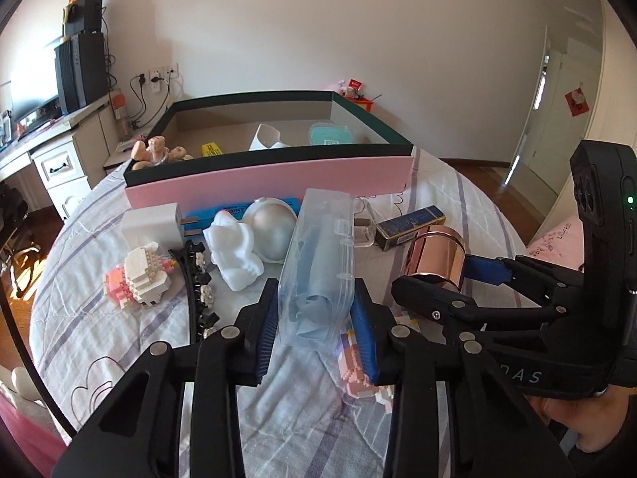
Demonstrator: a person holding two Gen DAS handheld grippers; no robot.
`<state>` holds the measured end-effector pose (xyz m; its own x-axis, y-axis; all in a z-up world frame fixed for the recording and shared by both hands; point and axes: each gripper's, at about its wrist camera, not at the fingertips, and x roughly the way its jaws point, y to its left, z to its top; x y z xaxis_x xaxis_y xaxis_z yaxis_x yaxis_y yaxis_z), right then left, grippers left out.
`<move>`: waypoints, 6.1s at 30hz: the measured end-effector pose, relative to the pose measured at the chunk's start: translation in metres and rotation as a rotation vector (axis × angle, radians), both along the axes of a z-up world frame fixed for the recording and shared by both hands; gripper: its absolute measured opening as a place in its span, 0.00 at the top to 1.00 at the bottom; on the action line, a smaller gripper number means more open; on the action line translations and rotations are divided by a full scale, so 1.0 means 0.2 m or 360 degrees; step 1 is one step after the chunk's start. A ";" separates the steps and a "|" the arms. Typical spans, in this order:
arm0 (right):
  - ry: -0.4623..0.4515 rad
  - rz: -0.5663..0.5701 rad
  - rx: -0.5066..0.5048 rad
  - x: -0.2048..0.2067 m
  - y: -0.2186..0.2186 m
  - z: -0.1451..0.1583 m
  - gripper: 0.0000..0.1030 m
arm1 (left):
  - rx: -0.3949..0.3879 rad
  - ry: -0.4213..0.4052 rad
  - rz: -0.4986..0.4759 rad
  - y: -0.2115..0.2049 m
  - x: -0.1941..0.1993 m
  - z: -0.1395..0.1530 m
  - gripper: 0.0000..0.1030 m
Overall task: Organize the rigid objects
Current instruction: 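Grasp the clear plastic case with the left gripper while the right holds the copper cylinder, then lower the clear case with the left gripper while the right lowers the copper cylinder into the box, then withdraw both open grippers from the box back toward the bed items, then grasp the pink lego donut with the right gripper while the left grasps the white-pink lego figure, then lower the lego figure with the left gripper while the right lowers the lego donut into the box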
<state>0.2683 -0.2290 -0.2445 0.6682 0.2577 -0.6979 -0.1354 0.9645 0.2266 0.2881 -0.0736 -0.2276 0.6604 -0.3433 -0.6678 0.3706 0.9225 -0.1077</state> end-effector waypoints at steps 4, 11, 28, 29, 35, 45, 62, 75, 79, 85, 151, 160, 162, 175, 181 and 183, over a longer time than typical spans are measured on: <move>0.0011 -0.0030 0.0008 0.02 -0.03 -0.01 0.32 | -0.0010 0.0014 -0.0023 -0.02 0.04 0.00 0.68; -0.0009 -0.0018 0.0008 0.03 -0.03 0.02 0.32 | -0.0083 -0.0055 -0.0016 0.01 0.03 0.05 0.69; -0.0207 0.0067 -0.0038 0.07 0.03 0.27 0.32 | -0.0109 -0.0271 0.0018 0.11 0.01 0.33 0.69; -0.0226 0.0078 -0.0050 0.11 0.04 0.30 0.32 | -0.0105 -0.0283 0.0013 0.11 0.05 0.36 0.69; -0.0247 0.0149 -0.0148 0.42 0.11 0.40 0.32 | -0.0053 -0.0232 0.0029 0.12 0.43 0.44 0.69; 0.0028 0.0173 -0.0221 1.02 0.18 0.24 0.32 | 0.0073 0.0038 0.0123 0.13 1.05 0.26 0.69; -0.0067 0.0039 -0.0125 0.86 0.07 0.34 0.21 | -0.0052 -0.0098 0.0227 0.19 0.78 0.33 0.11; -0.0513 -0.0118 -0.0143 -0.10 0.13 0.71 0.16 | -0.0039 -0.0595 0.0468 0.29 -0.18 0.61 0.00; -0.0579 -0.0177 -0.0145 -0.32 0.13 0.75 0.11 | -0.0049 -0.0617 0.0494 0.33 -0.38 0.63 0.00; -0.0646 -0.0173 -0.0128 -0.58 0.19 0.79 0.00 | 0.0000 -0.0670 0.0548 0.37 -0.60 0.68 0.00; 0.0006 -0.0022 -0.0222 -0.08 0.16 -0.04 0.38 | 0.0116 0.0091 0.0579 0.52 0.08 -0.09 0.00; 0.0037 0.0015 -0.0187 -0.02 0.16 -0.06 0.38 | 0.0186 0.0230 0.0569 0.47 0.38 -0.18 0.00; 0.0036 0.0018 -0.0188 -0.03 0.17 -0.06 0.38 | 0.0186 0.0251 0.0547 0.46 0.40 -0.19 0.10; 0.0005 0.0029 -0.0084 -0.04 0.12 -0.06 0.38 | 0.0121 0.0001 0.0435 0.39 0.14 -0.05 0.41; -0.0083 -0.0010 -0.0038 -0.09 0.11 0.01 0.38 | 0.0131 -0.0121 0.0342 0.28 -0.06 0.07 0.41; -0.0161 -0.0008 -0.0043 -0.14 0.13 0.08 0.38 | 0.0126 -0.0173 0.0329 0.26 -0.12 0.12 0.41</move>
